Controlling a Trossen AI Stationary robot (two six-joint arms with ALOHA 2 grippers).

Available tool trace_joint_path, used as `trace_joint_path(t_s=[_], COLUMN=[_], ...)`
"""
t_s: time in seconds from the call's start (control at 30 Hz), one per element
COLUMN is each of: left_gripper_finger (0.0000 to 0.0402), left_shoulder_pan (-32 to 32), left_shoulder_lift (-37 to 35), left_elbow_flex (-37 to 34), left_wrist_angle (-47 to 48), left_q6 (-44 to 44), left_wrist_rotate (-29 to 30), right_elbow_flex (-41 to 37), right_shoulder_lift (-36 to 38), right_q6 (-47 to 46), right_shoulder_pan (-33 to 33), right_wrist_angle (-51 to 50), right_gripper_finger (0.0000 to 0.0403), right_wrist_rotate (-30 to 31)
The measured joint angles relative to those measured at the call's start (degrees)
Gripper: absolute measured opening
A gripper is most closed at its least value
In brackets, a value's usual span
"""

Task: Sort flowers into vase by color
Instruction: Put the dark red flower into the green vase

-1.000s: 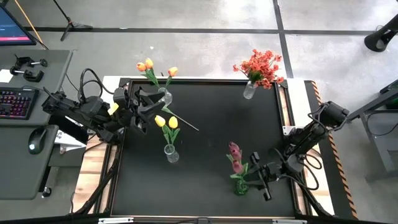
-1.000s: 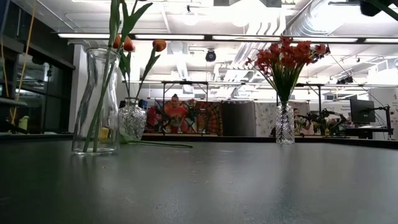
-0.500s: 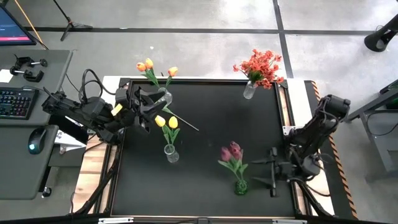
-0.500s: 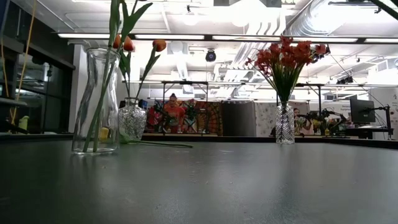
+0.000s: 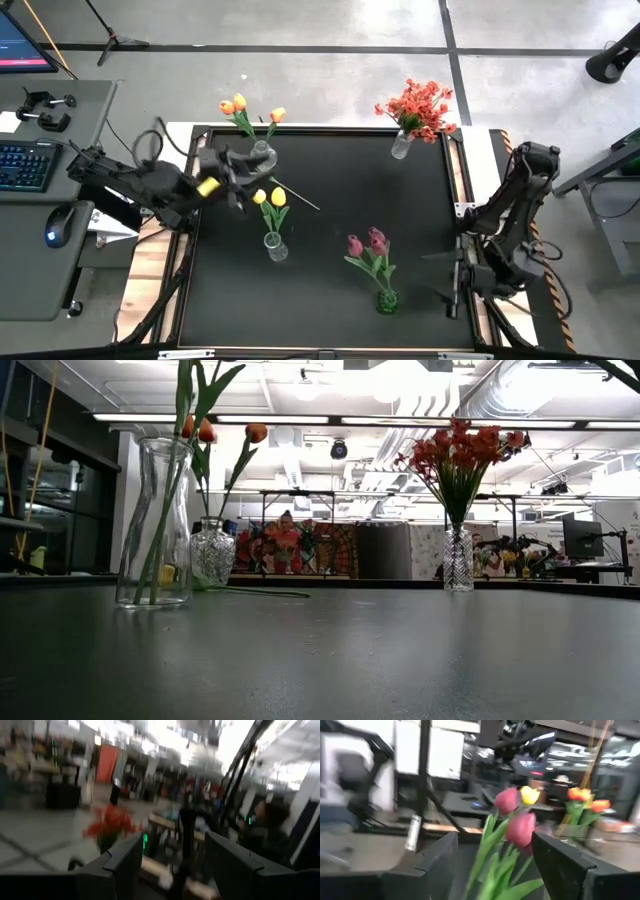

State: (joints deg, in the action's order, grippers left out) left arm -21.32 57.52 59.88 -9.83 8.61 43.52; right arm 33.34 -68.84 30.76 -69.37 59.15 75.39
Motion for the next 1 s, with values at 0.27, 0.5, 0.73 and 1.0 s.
trace_joint_path(t_s=[0.27,0.5,0.73,1.0], left_gripper_finger=[0.0152,0.0012,0.0001,0.0], left_shoulder_pan=[-6.3,-13.4,-15.8,-14.3], left_shoulder_lift=[8.1,20.6,36.1,50.9], left_elbow_flex=[3.7,18.4,21.8,21.8], left_wrist_angle=[3.1,15.7,21.4,5.7], left_q6=[6.5,10.6,29.0,24.3], left_wrist_rotate=[-1.0,-1.0,-10.9,-11.4], right_elbow_flex=[10.5,16.5,20.4,25.5], right_shoulder_lift=[0.0,0.0,0.0,-0.1], right_q6=[3.4,5.8,8.3,4.2], right_shoulder_pan=[0.0,0.8,3.2,4.1], right_wrist_angle=[-6.5,-6.2,-6.2,-6.5], right_gripper_finger=[0.0216,0.0188,0.0132,0.0012], right_wrist_rotate=[14.5,14.6,14.6,14.5])
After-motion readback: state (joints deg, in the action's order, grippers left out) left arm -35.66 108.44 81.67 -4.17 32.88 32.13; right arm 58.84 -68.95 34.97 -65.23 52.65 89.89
